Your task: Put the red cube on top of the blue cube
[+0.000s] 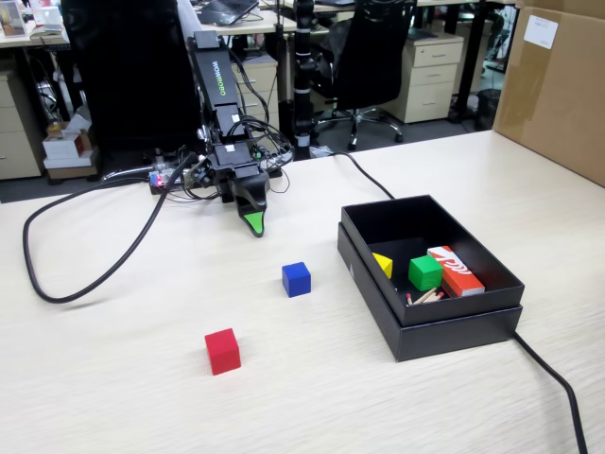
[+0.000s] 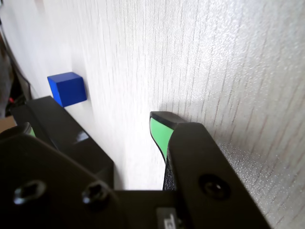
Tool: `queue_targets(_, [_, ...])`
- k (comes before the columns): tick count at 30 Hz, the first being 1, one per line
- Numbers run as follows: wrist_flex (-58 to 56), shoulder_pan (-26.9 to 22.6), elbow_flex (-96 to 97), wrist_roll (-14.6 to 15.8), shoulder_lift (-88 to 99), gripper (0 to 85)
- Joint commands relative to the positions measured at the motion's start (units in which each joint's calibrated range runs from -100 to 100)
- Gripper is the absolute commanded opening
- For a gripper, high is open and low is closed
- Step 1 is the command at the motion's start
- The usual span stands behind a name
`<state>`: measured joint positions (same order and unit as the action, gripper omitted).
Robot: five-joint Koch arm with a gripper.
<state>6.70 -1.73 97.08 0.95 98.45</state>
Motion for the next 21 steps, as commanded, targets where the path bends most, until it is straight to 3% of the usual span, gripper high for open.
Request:
queue_targets(1, [-2.08, 0.1, 0.02, -0.15, -0.05, 47.6])
queue_targets(8, [-15.29, 1.22, -10.22, -0.15, 1.09, 48.0])
queue_targets(13, [-33.7, 2.74, -30.71, -0.39, 0.18, 47.6])
queue_targets(21, [-35.25, 5.81, -52.84, -3.91, -13.36, 47.2])
